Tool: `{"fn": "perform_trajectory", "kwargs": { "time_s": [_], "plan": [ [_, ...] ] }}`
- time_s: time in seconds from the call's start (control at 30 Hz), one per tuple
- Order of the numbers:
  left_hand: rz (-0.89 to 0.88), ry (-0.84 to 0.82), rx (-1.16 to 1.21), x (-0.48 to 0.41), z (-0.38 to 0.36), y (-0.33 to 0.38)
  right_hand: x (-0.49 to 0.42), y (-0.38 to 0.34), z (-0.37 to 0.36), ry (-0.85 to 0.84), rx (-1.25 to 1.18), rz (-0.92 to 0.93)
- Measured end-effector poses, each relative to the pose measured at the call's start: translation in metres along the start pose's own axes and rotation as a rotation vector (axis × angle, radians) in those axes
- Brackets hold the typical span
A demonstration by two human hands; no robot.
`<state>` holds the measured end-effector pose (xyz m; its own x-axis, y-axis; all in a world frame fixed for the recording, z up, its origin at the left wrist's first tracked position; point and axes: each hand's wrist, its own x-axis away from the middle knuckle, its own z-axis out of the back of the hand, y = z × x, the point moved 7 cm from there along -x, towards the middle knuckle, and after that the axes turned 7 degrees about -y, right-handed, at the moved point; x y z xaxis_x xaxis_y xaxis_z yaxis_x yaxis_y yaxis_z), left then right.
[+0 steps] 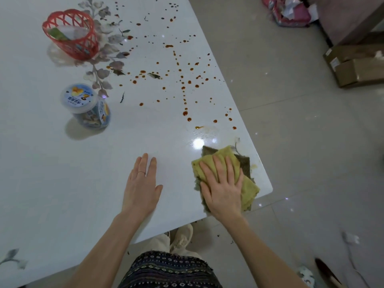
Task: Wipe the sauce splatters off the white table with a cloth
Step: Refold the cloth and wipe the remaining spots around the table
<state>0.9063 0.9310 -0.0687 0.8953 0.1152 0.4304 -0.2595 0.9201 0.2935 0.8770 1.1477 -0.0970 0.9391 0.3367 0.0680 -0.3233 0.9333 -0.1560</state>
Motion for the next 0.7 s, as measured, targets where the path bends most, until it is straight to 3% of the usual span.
{"fn": "perform_trajectory", "kwargs": {
  "time_s": [0.1, 0.27, 0.43, 0.7],
  "plan": [
    [0.01, -0.005, 0.0, -0.002, 0.0, 0.0, -0.002, 0.026, 0.004, -0.019, 0.024, 0.069],
    [0.018, -0.001, -0.002, -0.003, -0.003, 0.001, -0.041, 0.07, 0.011, -0.068, 0.008, -0.258],
    [0.033, 0.014, 0.015, -0.005, -0.004, 0.005, -0.01, 0.064, 0.007, -0.067, 0.063, -0.279],
    [0.028, 0.017, 0.003, -0.003, -0.007, 0.01, -0.037, 0.096, 0.015, -0.121, -0.032, -0.465]
  ]
}}
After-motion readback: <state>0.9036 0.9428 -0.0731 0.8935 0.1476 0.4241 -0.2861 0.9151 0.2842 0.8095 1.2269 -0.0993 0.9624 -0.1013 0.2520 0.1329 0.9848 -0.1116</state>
